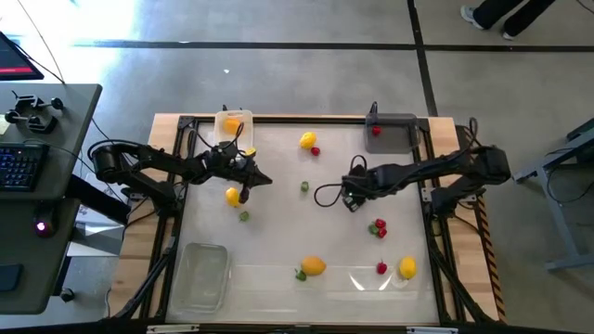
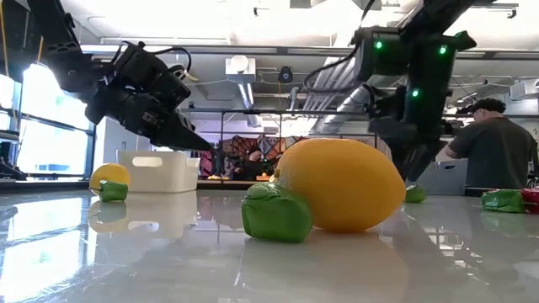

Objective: Sort produce into baskets
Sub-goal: Put the green bell pepper into the grey bin

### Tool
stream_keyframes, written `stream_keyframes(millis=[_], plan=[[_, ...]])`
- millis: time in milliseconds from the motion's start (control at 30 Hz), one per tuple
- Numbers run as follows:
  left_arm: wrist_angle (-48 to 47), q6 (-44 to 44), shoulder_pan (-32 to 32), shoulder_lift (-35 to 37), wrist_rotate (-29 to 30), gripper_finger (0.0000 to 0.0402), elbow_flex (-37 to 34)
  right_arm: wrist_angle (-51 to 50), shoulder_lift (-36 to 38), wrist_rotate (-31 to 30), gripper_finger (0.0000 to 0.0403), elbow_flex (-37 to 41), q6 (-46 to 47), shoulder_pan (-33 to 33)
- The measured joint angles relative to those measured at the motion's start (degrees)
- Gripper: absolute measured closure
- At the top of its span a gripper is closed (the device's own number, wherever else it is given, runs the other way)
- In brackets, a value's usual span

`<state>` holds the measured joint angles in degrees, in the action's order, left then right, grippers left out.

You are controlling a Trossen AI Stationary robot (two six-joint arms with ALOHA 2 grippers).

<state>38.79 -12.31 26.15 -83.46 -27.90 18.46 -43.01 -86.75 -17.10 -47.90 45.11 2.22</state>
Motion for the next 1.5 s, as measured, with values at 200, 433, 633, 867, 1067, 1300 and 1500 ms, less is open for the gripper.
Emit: stream_keyframes(millis=[200, 433, 633, 867, 1067, 1300, 1500], plan=[[0.0, -3.2, 0.0, 0.0, 0.0, 0.0397, 0.0, 0.8, 1.0, 8.5, 0.0211, 0.0, -20.0, -1.4], [0.0, -3.3, 0.0, 0.0, 0.0, 0.0397, 0.0, -0.7, 0.9, 9.0, 0.0210, 0.0, -27.6, -1.4], [0.0, -2.6, 0.0, 0.0, 0.0, 0.0397, 0.0, -1.8, 0.9, 4.3, 0.0210, 0.0, -37.0, -1.4], [1.2, -1.4, 0.0, 0.0, 0.0, 0.0397, 0.0, -1.8, 0.9, 3.6, 0.0210, 0.0, -42.6, -0.2], [0.9, 0.1, 0.0, 0.0, 0.0, 0.0397, 0.0, -3.7, 0.9, 4.8, 0.0210, 0.0, -42.6, 1.6], [-1.0, 2.1, 0.0, 0.0, 0.0, 0.0397, 0.0, -5.9, 0.9, 4.1, 0.0213, 0.0, -42.5, 1.6], [-1.7, 1.7, -0.1, 0.0, 0.0, 0.0397, 0.0, -4.2, 0.9, 5.0, 0.0257, 2.2, -47.5, 3.7]])
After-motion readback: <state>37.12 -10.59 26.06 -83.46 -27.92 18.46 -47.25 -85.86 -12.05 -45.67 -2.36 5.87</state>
